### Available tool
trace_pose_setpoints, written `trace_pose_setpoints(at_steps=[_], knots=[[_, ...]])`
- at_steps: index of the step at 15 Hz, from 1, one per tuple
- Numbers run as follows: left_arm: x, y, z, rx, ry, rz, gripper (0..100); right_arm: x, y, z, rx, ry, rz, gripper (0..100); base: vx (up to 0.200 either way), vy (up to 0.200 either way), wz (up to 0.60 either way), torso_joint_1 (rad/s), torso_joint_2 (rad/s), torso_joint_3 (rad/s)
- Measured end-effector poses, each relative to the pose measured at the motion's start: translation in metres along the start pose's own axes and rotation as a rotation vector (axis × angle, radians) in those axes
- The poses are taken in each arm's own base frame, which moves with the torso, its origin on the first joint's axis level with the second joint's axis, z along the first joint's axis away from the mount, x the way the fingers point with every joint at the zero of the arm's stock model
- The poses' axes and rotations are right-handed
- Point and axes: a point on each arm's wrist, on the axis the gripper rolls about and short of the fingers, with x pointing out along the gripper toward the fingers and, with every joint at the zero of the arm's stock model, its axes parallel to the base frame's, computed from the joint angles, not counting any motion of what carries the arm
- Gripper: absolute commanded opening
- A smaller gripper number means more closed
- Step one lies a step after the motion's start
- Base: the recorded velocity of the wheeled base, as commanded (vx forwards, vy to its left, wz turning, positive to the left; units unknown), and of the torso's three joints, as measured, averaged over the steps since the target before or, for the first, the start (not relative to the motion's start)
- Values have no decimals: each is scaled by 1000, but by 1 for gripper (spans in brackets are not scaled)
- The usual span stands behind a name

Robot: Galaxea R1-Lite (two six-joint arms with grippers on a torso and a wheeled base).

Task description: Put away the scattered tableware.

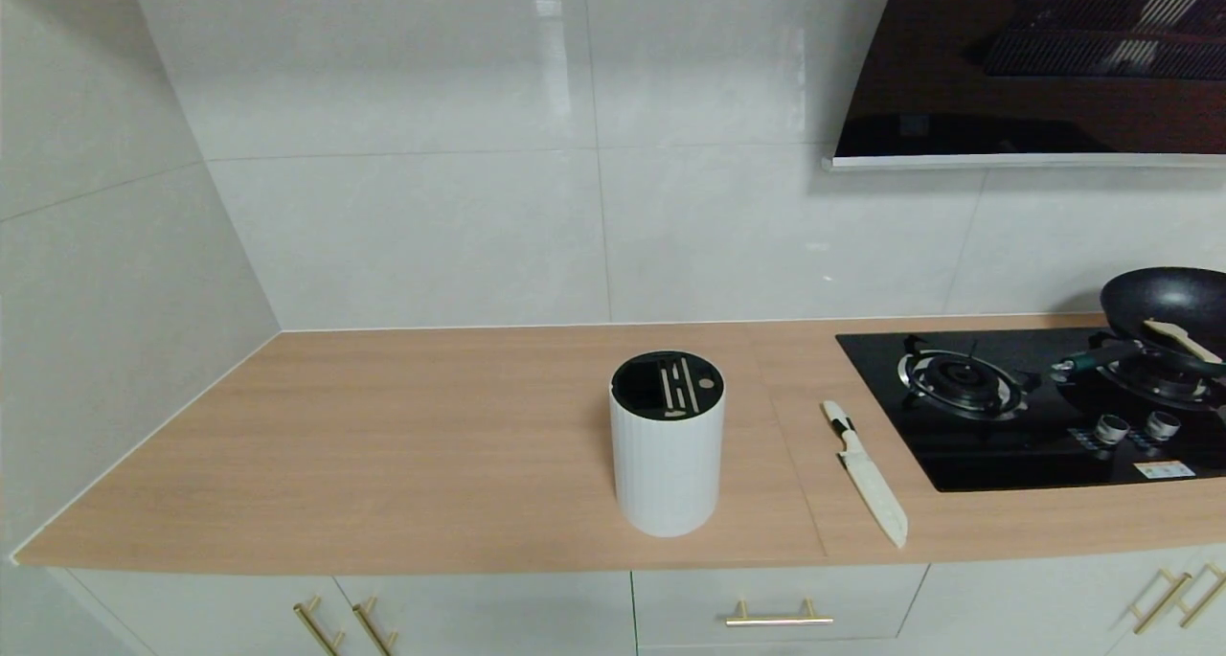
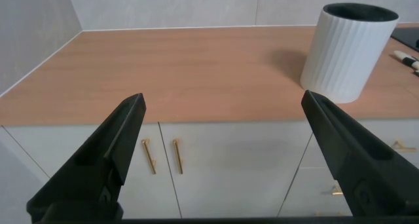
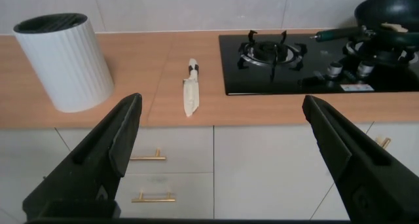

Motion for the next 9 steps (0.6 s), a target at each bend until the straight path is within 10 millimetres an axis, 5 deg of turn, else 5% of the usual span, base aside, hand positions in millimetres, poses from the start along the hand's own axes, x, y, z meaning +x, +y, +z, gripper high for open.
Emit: trace_pose_setpoints(at_steps=[7, 9], knots=[[0, 0, 0, 0, 0, 0, 100, 0, 0, 0, -68, -1, 19, 100, 0, 0, 0, 0, 0, 0], [0, 0, 0, 0, 0, 0, 100, -2, 1, 15, -73, -27, 29, 100, 0, 0, 0, 0, 0, 0]])
